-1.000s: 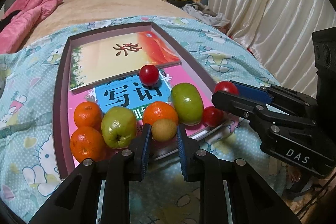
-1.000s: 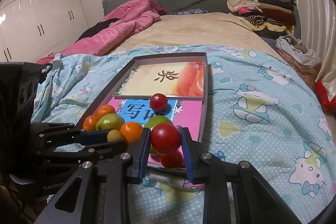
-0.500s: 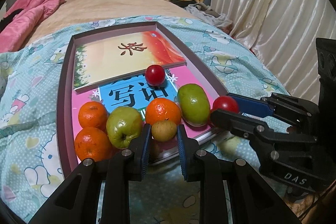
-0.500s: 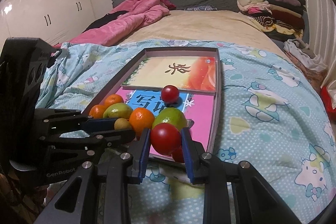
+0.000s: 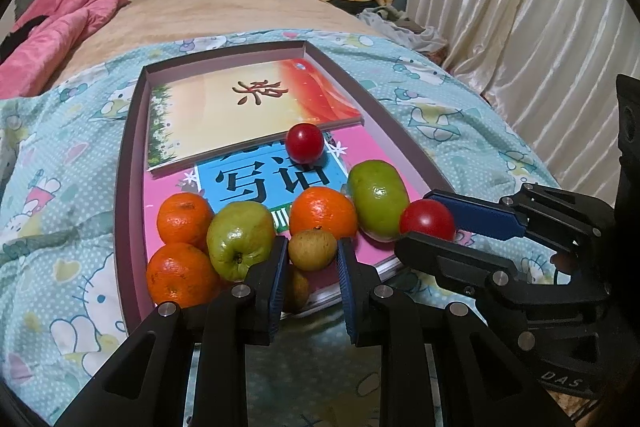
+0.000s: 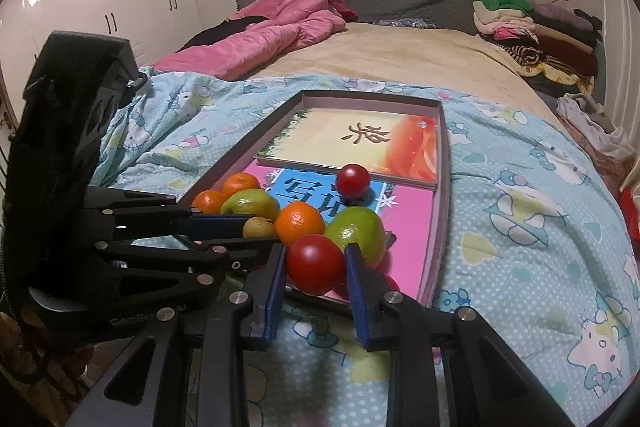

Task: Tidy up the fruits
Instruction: 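Carry the brown fruit and cherry tomato over the workbook beside the other fruit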

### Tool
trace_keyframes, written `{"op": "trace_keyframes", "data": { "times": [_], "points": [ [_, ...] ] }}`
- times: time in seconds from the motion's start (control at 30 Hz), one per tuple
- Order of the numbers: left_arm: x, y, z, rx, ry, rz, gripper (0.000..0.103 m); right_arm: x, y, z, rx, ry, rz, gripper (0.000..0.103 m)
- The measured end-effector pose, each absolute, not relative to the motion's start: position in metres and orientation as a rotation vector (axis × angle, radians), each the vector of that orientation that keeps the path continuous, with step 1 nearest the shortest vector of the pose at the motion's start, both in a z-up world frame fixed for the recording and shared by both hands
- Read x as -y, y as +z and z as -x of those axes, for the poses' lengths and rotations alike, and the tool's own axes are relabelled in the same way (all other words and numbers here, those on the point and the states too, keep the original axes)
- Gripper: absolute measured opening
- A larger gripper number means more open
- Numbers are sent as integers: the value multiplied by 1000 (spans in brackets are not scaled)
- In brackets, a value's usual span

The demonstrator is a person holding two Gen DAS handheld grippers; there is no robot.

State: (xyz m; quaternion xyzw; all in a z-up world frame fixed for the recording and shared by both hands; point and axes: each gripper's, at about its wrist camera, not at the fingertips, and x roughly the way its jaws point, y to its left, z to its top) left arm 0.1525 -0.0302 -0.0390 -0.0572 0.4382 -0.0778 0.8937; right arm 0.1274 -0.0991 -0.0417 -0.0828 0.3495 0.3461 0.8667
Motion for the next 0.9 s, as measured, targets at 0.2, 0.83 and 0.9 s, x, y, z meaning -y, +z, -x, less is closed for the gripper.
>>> {"op": "trace_keyframes", "data": {
  "times": [0.2,0.83,0.9],
  "points": [
    [29,-40,-154,-911,-161,122,25,93,-43,-126,-725,744,194,29],
    [26,-41,-154,-916,-158,131,24,85,-51,-127,-696,710,262,29],
    [26,-41,-155,-916,-158,132,24,86,-51,-127,-690,703,269,29]
  ]
}}
